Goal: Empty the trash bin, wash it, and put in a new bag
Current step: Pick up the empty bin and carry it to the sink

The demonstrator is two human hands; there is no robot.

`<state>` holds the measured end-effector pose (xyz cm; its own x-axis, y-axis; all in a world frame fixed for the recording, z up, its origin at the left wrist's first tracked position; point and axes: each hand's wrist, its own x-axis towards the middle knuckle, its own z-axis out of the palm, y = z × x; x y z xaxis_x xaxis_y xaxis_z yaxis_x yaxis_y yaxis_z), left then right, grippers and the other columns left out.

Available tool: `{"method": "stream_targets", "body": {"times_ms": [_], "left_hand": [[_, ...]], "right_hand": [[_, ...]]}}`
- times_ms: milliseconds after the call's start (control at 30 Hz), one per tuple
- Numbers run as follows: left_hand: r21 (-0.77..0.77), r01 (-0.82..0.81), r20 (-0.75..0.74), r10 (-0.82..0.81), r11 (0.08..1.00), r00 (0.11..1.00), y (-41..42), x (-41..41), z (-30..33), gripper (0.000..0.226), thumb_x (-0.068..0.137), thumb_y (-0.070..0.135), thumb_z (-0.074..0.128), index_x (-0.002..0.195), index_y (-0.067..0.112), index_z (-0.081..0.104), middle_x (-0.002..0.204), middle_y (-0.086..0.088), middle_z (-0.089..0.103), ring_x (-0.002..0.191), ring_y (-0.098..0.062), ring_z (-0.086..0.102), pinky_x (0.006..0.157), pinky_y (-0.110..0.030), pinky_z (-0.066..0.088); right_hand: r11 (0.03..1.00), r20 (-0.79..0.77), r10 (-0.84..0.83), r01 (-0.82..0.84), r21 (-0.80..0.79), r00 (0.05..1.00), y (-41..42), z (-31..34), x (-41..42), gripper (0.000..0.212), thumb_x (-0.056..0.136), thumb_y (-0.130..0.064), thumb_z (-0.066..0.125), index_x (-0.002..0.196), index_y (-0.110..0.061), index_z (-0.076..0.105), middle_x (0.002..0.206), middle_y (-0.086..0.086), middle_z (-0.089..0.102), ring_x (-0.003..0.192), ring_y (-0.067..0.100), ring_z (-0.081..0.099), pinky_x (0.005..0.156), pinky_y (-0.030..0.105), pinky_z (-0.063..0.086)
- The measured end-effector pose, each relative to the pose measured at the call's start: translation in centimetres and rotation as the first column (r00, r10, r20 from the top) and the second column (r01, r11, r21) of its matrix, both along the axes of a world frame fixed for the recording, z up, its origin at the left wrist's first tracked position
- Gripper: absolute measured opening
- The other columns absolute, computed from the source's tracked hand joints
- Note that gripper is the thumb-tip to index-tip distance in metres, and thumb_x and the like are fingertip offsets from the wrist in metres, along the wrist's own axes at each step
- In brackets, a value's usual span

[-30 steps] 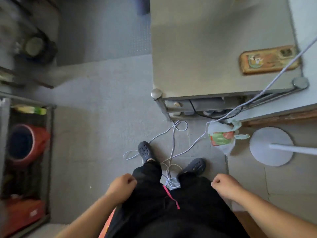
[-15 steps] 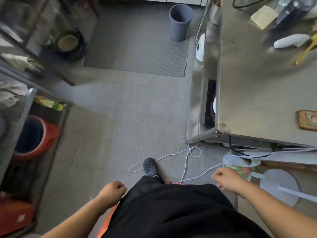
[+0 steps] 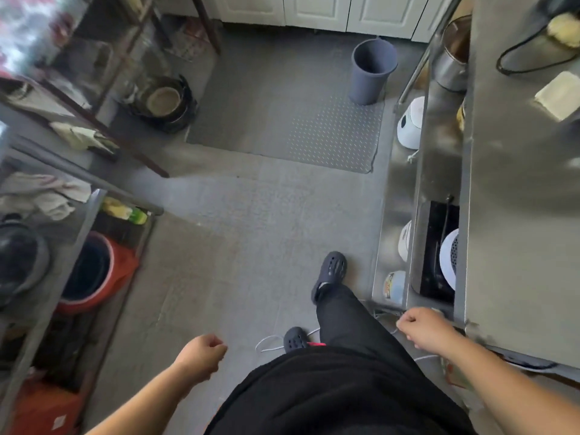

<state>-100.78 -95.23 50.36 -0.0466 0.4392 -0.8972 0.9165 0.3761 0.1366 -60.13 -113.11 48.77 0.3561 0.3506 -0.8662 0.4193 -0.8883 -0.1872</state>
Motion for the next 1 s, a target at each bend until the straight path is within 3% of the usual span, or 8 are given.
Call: {"method": "stream_targets", "body": {"times_ms": [100,200,333,467,567,667,833,1000], "left_hand": [[-0.108,0.285,-0.056,-0.292,0.952,0.955,2.9,3.1,-0.2,0.012,0.09,0.027,0.055,0.081,0.02,0.058,0.092,-0.002,0.067,0.085,-0.02,0.064,0.069,-0.025,0.047],[-0.163,0.454,-0.044,-0.467,0.876,0.883,7.7,8.0,0.7,0.01,0.091,0.033,0.053,0.088,0.024,0.057,0.1,0.002,0.067,0.103,-0.018,0.064,0.082,-0.024,0.048],[-0.015,0.184,0.007,-0.184,0.983,0.983,16.6,16.3,2.4,0.017,0.092,0.024,0.055,0.083,0.014,0.065,0.084,-0.004,0.07,0.07,-0.018,0.065,0.059,-0.025,0.05],[0.142,-0.005,0.117,-0.012,0.99,0.993,24.2,23.5,3.4,0.016,0.093,0.019,0.057,0.086,0.012,0.069,0.086,-0.008,0.072,0.066,-0.018,0.066,0.054,-0.027,0.052],[0.098,0.054,0.086,-0.063,0.994,0.994,27.9,26.0,3.5,0.015,0.09,0.021,0.059,0.087,0.012,0.07,0.087,-0.009,0.073,0.075,-0.024,0.069,0.062,-0.031,0.055],[0.066,0.105,0.035,-0.108,0.992,0.994,31.5,27.1,2.9,0.015,0.089,0.022,0.06,0.084,0.014,0.07,0.08,-0.005,0.071,0.07,-0.022,0.067,0.061,-0.029,0.053],[0.022,0.199,-0.042,-0.198,0.98,0.979,39.7,28.7,0.4,0.015,0.086,0.024,0.065,0.075,0.015,0.069,0.068,0.004,0.066,0.059,-0.009,0.059,0.048,-0.014,0.044],[-0.061,0.243,-0.033,-0.245,0.968,0.969,51.1,33.0,-0.7,0.015,0.086,0.018,0.062,0.072,0.012,0.066,0.062,-0.002,0.063,0.054,-0.017,0.056,0.052,-0.02,0.043]], "right_hand": [[0.998,-0.016,0.036,-0.037,-0.043,0.999,2.8,-1.9,1.9,0.038,0.086,-0.024,0.055,0.052,-0.023,0.036,0.051,-0.005,0.034,0.053,0.017,0.038,0.059,0.032,0.03],[0.995,-0.028,0.013,-0.015,-0.103,1.0,6.4,-2.4,4.5,0.041,0.089,-0.025,0.057,0.051,-0.02,0.043,0.053,-0.002,0.043,0.054,0.018,0.044,0.056,0.031,0.03],[0.994,-0.081,-0.007,-0.002,-0.106,0.997,12.8,-1.6,9.4,0.037,0.085,-0.019,0.056,0.053,-0.018,0.037,0.054,0.001,0.035,0.053,0.019,0.035,0.052,0.032,0.022],[0.977,-0.162,-0.214,0.212,-0.025,0.963,21.1,0.0,16.3,0.019,0.087,-0.014,0.052,0.068,-0.014,0.051,0.061,0.004,0.045,0.057,0.02,0.043,0.052,0.028,0.034],[0.92,-0.161,-0.376,0.389,0.056,0.913,27.5,1.1,21.2,0.013,0.091,-0.011,0.054,0.083,-0.006,0.063,0.074,0.009,0.059,0.066,0.02,0.057,0.055,0.028,0.045],[0.831,-0.185,-0.507,0.534,0.155,0.842,33.6,2.1,25.1,0.015,0.093,-0.008,0.057,0.079,-0.006,0.062,0.075,0.01,0.06,0.066,0.021,0.058,0.056,0.028,0.046],[0.815,-0.134,-0.537,0.553,0.171,0.833,41.3,2.2,29.3,0.012,0.094,-0.006,0.058,0.088,0.0,0.065,0.079,0.012,0.062,0.064,0.02,0.059,0.056,0.028,0.048],[0.877,-0.111,-0.471,0.478,0.04,0.875,44.9,1.6,30.6,0.016,0.091,-0.006,0.056,0.076,-0.007,0.059,0.067,0.01,0.054,0.061,0.022,0.051,0.06,0.033,0.04]]}}
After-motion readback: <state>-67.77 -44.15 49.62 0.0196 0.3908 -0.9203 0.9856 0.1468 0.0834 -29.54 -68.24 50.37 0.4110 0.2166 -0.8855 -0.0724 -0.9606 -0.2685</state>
